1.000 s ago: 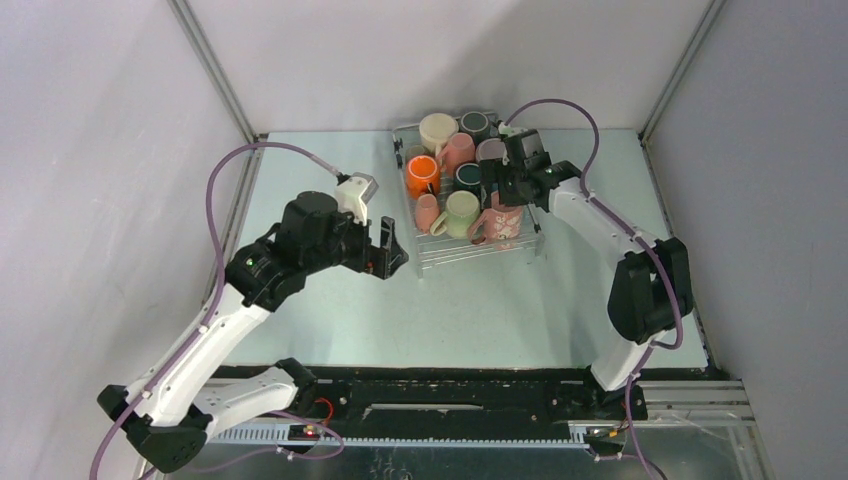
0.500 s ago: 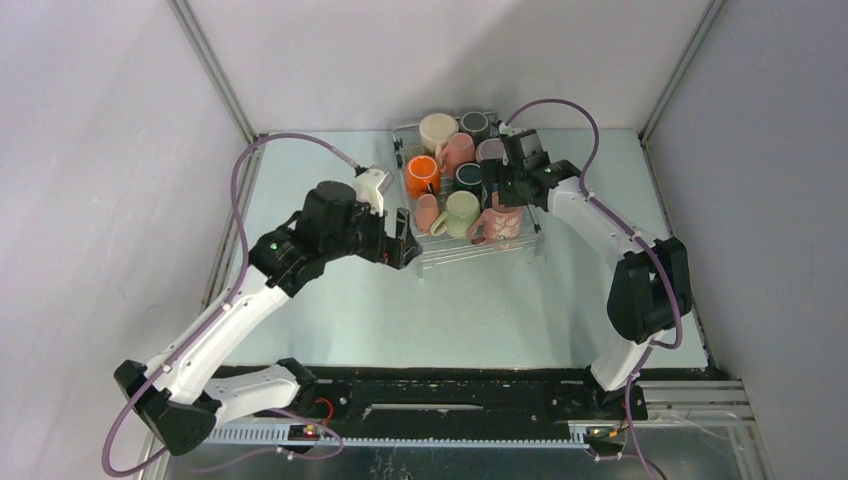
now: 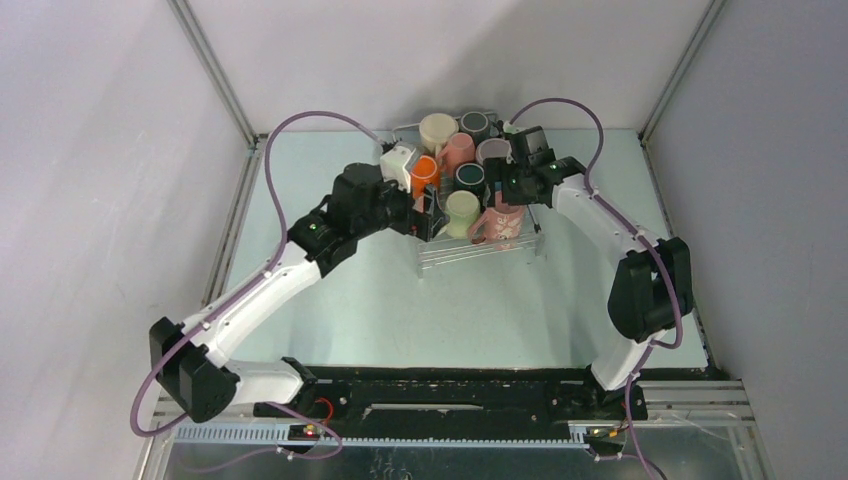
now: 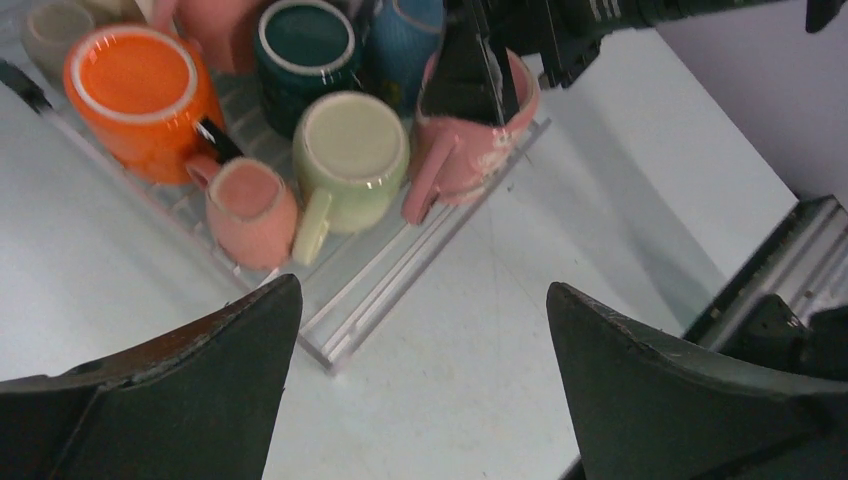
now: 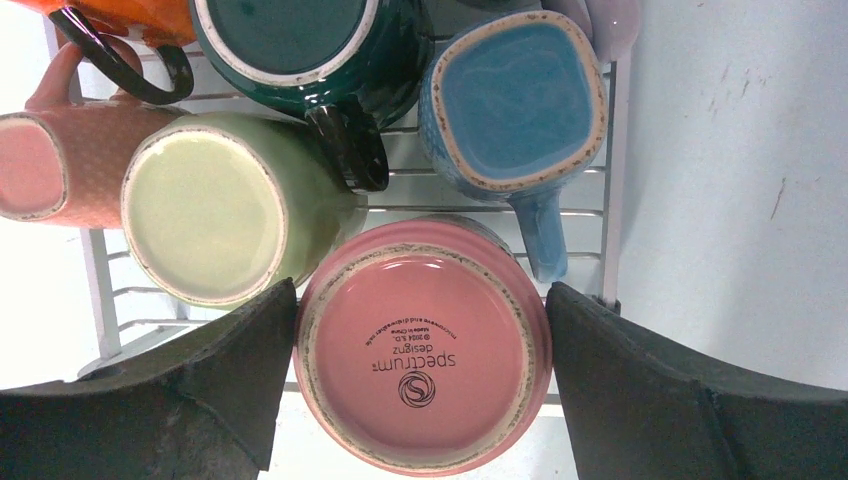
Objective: Unload the cups from the dish rack
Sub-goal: Unload the cup from the dish rack.
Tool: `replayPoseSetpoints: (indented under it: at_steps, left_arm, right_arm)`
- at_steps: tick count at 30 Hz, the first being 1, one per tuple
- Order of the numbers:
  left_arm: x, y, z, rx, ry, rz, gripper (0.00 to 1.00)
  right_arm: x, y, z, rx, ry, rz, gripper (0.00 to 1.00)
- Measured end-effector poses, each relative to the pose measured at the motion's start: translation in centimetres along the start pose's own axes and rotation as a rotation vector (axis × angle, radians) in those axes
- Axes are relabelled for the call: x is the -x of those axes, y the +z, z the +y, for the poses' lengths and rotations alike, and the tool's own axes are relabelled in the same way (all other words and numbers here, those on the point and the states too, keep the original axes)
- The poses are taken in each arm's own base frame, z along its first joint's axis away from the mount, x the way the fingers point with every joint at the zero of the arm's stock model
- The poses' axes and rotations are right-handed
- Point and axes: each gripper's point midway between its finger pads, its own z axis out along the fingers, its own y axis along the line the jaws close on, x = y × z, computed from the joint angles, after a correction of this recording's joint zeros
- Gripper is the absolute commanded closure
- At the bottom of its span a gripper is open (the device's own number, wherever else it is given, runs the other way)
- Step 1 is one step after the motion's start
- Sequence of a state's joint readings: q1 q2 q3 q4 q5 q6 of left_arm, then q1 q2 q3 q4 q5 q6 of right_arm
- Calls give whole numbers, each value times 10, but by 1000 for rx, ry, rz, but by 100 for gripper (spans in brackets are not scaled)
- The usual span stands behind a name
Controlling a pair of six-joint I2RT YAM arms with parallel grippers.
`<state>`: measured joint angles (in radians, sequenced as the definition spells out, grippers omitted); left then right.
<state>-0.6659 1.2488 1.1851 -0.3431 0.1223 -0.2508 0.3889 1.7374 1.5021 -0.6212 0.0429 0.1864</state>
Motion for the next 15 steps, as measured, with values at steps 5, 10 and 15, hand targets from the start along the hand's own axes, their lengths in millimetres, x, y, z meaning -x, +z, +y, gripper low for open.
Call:
replayPoseSetpoints:
  at_steps: [5,10,15]
  left_arm:
    - [13,24,4,-4,85,-63,1]
    - [12,49,9,-11,158,-74,4]
    - [8,72,8,-52,212,-80,10]
  right_arm:
    - [0,-2,-2,20,12,14,35]
    - [0,-3,-3,44,25,23,36]
    - [0,-4,-4,62,35,28,37]
